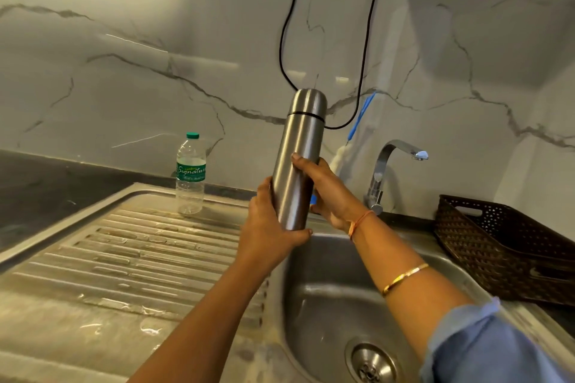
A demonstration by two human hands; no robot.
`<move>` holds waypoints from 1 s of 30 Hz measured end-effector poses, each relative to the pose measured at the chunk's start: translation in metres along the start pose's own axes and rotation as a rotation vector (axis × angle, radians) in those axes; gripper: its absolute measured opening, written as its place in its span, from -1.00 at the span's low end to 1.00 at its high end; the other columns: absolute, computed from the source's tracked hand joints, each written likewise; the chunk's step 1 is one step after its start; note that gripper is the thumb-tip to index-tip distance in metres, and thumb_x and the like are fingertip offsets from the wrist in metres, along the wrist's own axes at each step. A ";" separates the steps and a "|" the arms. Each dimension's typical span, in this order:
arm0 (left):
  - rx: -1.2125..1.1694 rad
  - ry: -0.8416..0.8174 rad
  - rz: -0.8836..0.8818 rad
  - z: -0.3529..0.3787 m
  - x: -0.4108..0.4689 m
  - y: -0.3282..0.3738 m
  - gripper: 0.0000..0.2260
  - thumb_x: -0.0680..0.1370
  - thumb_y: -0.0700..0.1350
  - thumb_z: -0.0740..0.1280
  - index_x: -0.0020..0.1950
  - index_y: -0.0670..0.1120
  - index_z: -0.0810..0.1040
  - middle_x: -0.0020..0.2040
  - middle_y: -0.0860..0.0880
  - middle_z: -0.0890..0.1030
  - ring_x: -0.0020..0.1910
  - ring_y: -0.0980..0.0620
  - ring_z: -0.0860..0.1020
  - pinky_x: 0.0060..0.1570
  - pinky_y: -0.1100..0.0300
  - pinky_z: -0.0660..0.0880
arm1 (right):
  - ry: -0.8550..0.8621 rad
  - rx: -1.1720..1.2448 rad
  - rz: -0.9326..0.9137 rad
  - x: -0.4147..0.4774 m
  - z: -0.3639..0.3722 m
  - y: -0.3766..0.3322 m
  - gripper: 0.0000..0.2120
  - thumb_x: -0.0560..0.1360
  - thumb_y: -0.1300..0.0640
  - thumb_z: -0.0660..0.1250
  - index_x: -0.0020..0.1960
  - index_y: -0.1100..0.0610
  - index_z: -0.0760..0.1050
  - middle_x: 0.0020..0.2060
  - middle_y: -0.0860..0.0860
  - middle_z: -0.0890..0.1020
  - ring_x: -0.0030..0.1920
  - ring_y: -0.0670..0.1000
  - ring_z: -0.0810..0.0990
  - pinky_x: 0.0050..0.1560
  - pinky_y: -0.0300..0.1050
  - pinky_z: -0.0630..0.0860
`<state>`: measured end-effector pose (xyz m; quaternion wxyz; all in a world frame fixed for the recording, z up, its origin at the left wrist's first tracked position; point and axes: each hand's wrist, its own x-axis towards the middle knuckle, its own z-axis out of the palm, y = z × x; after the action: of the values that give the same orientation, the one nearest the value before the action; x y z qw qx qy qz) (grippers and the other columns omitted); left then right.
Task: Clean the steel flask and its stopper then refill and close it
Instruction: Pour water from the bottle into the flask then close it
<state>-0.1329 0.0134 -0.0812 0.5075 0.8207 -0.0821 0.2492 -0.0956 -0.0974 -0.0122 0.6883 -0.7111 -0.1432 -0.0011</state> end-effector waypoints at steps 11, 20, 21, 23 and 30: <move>-0.100 0.000 0.136 -0.008 0.004 -0.025 -0.07 0.32 -0.02 0.57 0.40 0.18 -0.07 0.21 0.01 0.32 0.12 0.10 0.44 0.00 0.31 0.49 | 0.213 0.429 -0.059 0.021 0.008 0.018 -0.32 0.25 -0.01 0.45 0.31 0.19 0.40 -0.03 0.15 0.57 0.00 0.13 0.58 0.07 0.09 0.57; -0.422 -0.212 -0.208 -0.019 0.020 -0.067 -0.45 0.32 0.01 0.57 0.23 -0.02 0.45 0.03 0.03 0.59 -0.04 0.11 0.60 -0.14 0.34 0.55 | 0.097 0.470 -0.016 0.055 0.006 0.035 -0.72 0.36 0.06 0.38 0.04 0.10 0.50 -0.12 0.09 0.50 -0.06 0.08 0.49 0.04 0.05 0.53; -0.408 -0.166 -0.205 -0.018 0.020 -0.070 -0.53 0.35 -0.06 0.55 0.19 0.01 0.45 0.00 0.06 0.59 -0.07 0.16 0.59 -0.19 0.39 0.52 | 0.073 0.446 0.023 0.060 0.007 0.036 -0.70 0.39 0.05 0.37 0.10 0.10 0.48 -0.06 0.12 0.50 0.02 0.13 0.50 0.15 0.15 0.50; -0.389 -0.089 -0.211 -0.016 0.021 -0.079 -0.55 0.34 -0.10 0.56 0.15 0.04 0.45 -0.02 0.05 0.60 -0.11 0.19 0.59 -0.24 0.43 0.49 | 0.030 0.377 0.086 0.069 0.008 0.039 -0.73 0.48 0.06 0.31 0.15 0.12 0.46 0.02 0.16 0.51 0.13 0.19 0.50 0.21 0.23 0.46; -0.060 -0.079 -0.200 -0.002 0.023 -0.089 -0.29 0.35 0.13 0.51 0.41 0.00 0.30 0.26 -0.04 0.52 0.17 0.03 0.53 0.13 0.16 0.52 | 0.143 0.323 0.058 0.092 0.022 0.052 -0.58 0.47 0.05 0.36 0.26 0.17 0.38 -0.02 0.13 0.58 -0.05 0.10 0.60 -0.07 0.03 0.57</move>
<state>-0.0797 0.0599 -0.1393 0.5506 0.8184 -0.0274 0.1622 -0.0014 -0.0580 -0.0464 0.8019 -0.5931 -0.0716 -0.0090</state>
